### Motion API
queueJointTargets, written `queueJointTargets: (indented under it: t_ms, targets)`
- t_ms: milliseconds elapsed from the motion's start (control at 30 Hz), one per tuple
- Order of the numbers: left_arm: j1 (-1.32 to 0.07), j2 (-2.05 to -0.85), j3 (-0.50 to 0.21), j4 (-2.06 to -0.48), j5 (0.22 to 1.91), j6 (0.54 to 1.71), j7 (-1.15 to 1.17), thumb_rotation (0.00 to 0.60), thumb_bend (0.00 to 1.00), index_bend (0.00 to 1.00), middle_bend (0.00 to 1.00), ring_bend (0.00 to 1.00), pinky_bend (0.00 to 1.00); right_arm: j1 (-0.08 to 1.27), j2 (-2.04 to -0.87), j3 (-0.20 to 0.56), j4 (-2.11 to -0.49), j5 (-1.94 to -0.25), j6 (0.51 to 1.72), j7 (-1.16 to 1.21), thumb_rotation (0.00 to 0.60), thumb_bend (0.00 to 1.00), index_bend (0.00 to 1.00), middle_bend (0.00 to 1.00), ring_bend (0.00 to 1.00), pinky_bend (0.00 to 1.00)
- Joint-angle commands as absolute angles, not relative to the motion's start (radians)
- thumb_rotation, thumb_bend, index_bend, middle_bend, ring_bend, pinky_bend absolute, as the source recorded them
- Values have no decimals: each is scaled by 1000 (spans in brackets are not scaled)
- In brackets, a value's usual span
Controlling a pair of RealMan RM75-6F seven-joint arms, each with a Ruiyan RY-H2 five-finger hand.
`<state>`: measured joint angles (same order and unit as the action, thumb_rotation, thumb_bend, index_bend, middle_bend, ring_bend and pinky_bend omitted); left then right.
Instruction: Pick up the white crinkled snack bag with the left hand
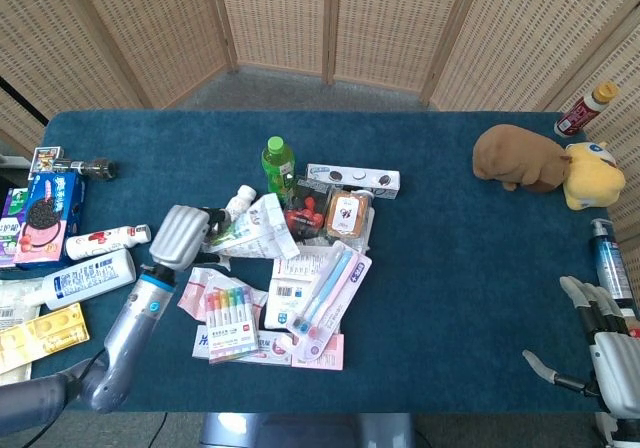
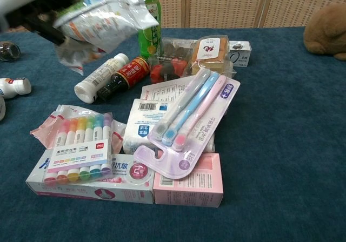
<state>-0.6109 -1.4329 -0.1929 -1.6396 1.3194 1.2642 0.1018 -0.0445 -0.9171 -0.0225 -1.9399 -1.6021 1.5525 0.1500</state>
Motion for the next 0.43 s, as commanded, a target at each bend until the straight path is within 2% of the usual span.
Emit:
queueJointTargets:
  t_ms: [33,233,433]
  targets:
    - [-475,-1295,-152,-1780,1454,1447,-37,600,351,686,671,747,796,-33,-933,-20,-1927,-1596,1532,158,371,218,0,0,0,0]
    - [-362,-1194,-117,-1831,1568,1607,-143,600,347,676,654,731,780,-12,-963,-15,-1917,-1602,1504,148,373,218,0,0,0,0]
    - [-316,-1193,-147,-1806,1642,1735,-245,600,344,674,652,721,765,9,-975,-10,-1932,-1601,1477,119,370,219,0,0,0,0]
